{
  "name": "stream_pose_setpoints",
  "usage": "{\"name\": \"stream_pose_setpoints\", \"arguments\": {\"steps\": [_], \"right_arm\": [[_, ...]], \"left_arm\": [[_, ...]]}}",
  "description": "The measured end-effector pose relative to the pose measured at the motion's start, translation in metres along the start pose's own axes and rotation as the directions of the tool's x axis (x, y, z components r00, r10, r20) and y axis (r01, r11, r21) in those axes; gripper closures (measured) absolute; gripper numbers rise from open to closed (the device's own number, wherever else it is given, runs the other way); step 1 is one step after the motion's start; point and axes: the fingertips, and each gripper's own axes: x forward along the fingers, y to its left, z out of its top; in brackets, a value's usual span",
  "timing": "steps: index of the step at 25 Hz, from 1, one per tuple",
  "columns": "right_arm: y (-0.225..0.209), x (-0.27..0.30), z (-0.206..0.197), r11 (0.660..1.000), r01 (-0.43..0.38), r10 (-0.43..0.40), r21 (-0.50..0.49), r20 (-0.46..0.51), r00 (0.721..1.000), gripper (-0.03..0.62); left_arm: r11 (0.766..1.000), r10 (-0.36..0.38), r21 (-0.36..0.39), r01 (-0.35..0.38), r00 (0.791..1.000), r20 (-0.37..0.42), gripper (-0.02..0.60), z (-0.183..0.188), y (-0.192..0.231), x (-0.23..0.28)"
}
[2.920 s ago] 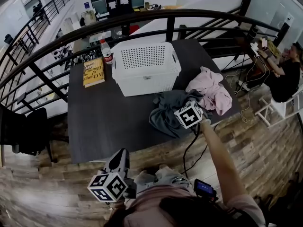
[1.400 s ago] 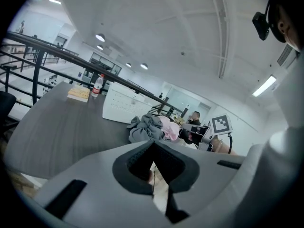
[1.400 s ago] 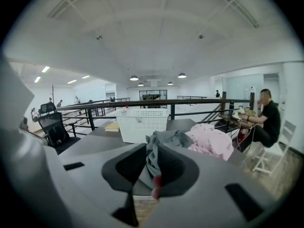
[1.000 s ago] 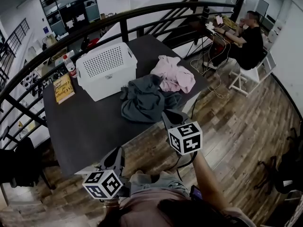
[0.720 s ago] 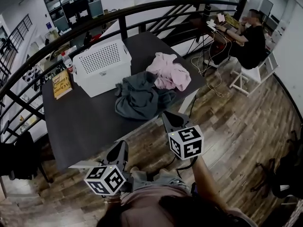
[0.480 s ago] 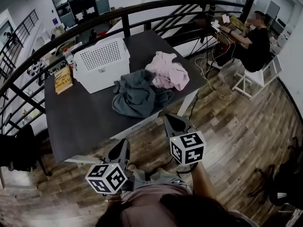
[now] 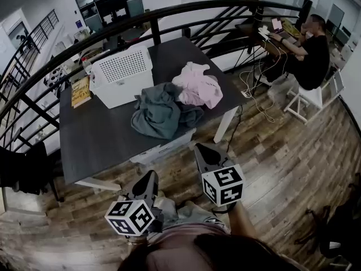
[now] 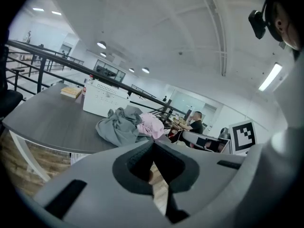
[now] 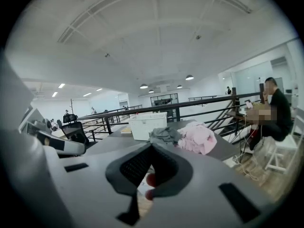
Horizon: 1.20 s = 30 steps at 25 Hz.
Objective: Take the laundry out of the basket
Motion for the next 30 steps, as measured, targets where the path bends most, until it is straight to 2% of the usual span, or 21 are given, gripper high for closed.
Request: {"name": "stream_pose_setpoints", "arguments": {"steps": [6,14,18,30], "right_arm": [[-0.007,-0.008,-0.005,0.999,-0.019,0.018,0.027,0.011,1.000,0.579],[-0.021,0.001,-0.004,0.998,-0.019,0.017,0.065,0.019,1.000,0.579],[-0.033,0.016,-0.001,0.999,-0.004,0.004,0.037,0.004,1.000,0.579],[-0.085,0.082,0.030,0.999,0.009,-0.008,0.040,-0.022,1.000,0.579]], "left_arm": [[1.000,0.027,0.011,-0.026,1.000,-0.007,0.584,-0.003,-0.006,0.001],[1.000,0.021,0.022,-0.020,0.999,-0.030,0.584,0.000,-0.007,0.024],[1.000,0.012,0.020,-0.011,1.000,-0.029,0.584,0.009,-0.005,0.047],[0.999,-0.026,0.027,0.027,0.998,-0.059,0.584,0.055,0.005,0.137]]}}
